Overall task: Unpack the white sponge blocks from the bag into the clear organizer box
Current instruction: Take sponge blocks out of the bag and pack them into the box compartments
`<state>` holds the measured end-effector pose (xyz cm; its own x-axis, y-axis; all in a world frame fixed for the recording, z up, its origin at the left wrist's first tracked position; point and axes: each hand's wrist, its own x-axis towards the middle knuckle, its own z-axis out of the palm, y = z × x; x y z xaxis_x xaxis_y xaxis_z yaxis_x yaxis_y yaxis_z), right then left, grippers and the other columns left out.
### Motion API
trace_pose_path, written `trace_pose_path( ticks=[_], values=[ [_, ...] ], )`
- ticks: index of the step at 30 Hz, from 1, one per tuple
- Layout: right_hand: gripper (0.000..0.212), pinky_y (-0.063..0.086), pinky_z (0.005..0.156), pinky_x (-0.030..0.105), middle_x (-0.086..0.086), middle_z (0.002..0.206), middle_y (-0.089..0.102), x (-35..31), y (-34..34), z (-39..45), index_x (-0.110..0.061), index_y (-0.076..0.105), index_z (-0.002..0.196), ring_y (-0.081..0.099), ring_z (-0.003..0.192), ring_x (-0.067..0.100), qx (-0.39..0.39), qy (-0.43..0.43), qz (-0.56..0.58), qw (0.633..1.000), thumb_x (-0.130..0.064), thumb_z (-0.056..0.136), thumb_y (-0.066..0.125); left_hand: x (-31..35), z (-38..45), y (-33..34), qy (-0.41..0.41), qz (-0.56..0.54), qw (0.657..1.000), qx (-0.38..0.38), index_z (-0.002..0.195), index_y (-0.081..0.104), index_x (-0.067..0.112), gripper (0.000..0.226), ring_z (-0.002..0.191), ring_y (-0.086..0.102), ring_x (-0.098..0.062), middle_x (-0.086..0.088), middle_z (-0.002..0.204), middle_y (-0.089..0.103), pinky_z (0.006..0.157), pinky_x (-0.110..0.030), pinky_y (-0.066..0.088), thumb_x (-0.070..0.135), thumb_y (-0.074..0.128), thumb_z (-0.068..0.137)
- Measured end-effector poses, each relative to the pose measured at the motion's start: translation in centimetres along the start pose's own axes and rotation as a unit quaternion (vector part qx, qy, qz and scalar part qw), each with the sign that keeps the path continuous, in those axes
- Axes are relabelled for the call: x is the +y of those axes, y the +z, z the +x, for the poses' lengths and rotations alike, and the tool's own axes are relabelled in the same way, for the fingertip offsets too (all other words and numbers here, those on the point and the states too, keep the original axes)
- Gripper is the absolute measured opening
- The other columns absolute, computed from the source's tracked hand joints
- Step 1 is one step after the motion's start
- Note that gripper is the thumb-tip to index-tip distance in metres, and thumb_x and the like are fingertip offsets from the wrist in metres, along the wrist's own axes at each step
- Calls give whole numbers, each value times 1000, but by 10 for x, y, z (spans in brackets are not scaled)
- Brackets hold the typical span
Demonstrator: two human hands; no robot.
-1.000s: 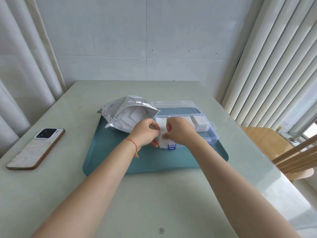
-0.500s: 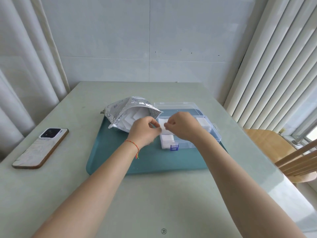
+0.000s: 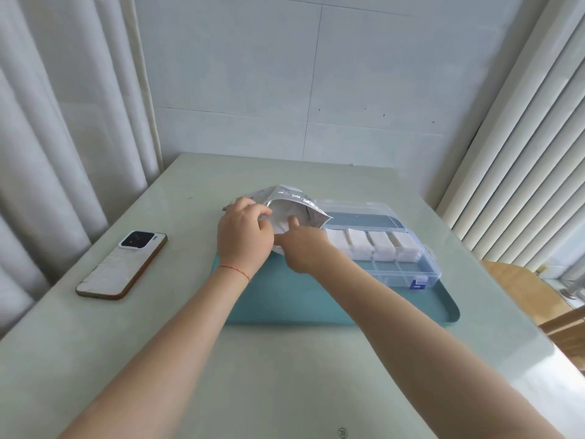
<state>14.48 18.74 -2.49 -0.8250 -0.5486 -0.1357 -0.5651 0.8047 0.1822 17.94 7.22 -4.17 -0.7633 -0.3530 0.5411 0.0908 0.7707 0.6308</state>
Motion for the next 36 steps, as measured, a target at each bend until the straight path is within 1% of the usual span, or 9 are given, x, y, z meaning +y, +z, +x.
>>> trace_pose_path(
  ticks=[3,11,16,21,24,26,28,32,36],
  values=[
    [57,41,69,33,24,157,12,-6,1,6,-31,30,149,61,110,34,9,39,-34,999,-14,97,45,0,2,-4,-11,-17,1000,-3,94,75,8,41,97,60,-30,-8,104,65,84,-40,49,11,41,73],
    [48,42,67,32,16,142,38,0,5,15,-4,39,140,62,106,28,38,101,-8,994,-10,94,51,-2,0,-3,-18,-48,999,-13,97,75,8,43,98,59,-26,-6,103,64,84,-36,48,13,38,75],
    [23,39,66,31,8,113,59,9,2,8,-10,62,109,62,98,31,152,104,67,981,-8,95,44,-3,0,1,-13,-47,999,-12,103,74,8,33,106,56,-25,-6,109,63,87,-32,45,-1,49,82],
    [18,46,69,23,-8,94,72,34,6,-19,-21,74,93,61,85,12,233,95,385,888,-14,91,57,-1,-2,7,18,-19,1000,11,97,75,7,27,100,52,-29,-10,101,59,85,-32,43,4,53,82],
    [13,38,52,21,-6,74,63,49,6,-41,-24,66,87,46,53,11,209,96,544,807,-12,88,62,10,-10,3,-3,-51,999,17,72,68,15,15,74,47,-19,1,79,51,65,-27,34,12,57,82],
    [20,33,46,24,-4,66,59,60,7,-54,-22,59,99,38,46,17,188,100,624,752,-8,87,64,21,-15,2,-49,-62,996,-49,54,46,19,27,54,35,-15,1,56,40,51,-28,26,23,52,79],
    [35,33,44,24,-3,62,59,69,10,-61,-24,54,112,37,44,17,182,88,680,704,-5,86,67,30,-16,3,-138,-145,967,-157,60,55,9,30,47,47,-17,-9,57,55,47,-24,34,29,54,83],
    [41,36,44,25,-2,61,58,78,14,-67,-21,52,121,39,43,17,182,85,715,670,-6,87,69,48,-21,8,-274,-443,813,-262,92,66,8,15,64,69,-22,-9,82,71,50,-24,50,22,62,95],
    [17,33,44,23,4,57,55,84,17,-68,-7,60,105,39,40,16,185,100,676,707,-14,91,65,53,-22,18,-284,-494,795,-210,86,64,10,7,59,68,-16,-4,72,68,49,-21,50,12,64,93]
  ],
)
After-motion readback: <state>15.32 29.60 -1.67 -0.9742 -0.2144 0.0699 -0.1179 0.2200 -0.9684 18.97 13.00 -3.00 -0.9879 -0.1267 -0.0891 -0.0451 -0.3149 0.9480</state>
